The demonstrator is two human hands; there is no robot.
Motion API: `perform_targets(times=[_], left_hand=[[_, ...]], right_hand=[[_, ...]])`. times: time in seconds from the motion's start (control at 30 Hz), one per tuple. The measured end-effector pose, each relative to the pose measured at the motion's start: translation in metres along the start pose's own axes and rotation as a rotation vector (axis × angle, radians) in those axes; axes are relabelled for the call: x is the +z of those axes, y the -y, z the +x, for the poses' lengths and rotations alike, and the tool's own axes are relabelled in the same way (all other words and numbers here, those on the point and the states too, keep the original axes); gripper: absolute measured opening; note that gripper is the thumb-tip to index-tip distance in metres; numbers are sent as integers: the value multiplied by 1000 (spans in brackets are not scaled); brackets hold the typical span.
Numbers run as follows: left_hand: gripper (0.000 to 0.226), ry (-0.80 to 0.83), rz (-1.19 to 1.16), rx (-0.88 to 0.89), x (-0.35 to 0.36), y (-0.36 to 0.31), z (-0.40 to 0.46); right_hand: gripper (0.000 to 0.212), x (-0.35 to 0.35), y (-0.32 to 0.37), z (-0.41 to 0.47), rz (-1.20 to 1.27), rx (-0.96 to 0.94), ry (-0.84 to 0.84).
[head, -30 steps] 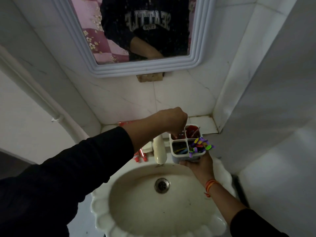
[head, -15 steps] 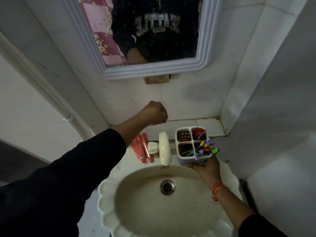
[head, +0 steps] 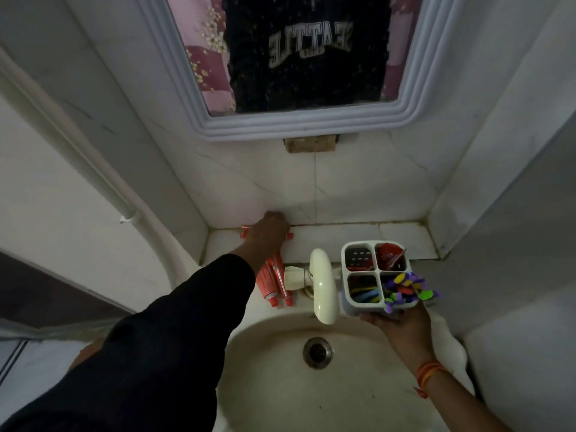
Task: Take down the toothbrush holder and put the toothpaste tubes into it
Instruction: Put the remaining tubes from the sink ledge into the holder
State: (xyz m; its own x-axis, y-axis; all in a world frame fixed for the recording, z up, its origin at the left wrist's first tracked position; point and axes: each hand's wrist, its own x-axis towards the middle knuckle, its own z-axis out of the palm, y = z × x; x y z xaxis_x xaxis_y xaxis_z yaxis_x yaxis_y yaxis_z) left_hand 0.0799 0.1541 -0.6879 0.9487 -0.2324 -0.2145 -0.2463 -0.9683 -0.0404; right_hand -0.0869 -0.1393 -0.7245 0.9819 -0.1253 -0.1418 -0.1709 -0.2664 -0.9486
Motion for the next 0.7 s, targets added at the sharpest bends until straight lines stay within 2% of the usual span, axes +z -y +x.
perform_targets(times=[0.1, 0.2, 0.27, 0.33, 0.43, 0.5, 0.57, 0.6, 0.7], left_hand=[[31, -26, 5, 45, 1, -3, 1], [41, -59, 4, 170, -7, -5, 3], [50, -129, -25, 243, -16, -12, 1], [53, -176, -45, 332, -36, -25, -5], [53, -158, -37, 404, -86, -49, -17], [44, -165, 3, 431, -120, -69, -27], [36, -141, 37, 456, -150, -91, -37], [34, -108, 43, 468, -161, -103, -41], [33, 24, 78, 466, -178, -134, -48]], right_hand=[[46, 0, 7, -1, 51, 3, 13], [45, -2, 11, -4, 52, 31, 15], [61, 0, 13, -4, 230, 68, 8], [94, 2, 10, 0, 541, 176, 16], [90, 2, 4, 4, 674, 262, 0], [69, -1, 1, 2, 480, 259, -22], [53, -2, -6, 2, 66, 140, -25], [53, -3, -9, 1, -9, 128, -16], [60, -3, 1, -4, 52, 96, 13]])
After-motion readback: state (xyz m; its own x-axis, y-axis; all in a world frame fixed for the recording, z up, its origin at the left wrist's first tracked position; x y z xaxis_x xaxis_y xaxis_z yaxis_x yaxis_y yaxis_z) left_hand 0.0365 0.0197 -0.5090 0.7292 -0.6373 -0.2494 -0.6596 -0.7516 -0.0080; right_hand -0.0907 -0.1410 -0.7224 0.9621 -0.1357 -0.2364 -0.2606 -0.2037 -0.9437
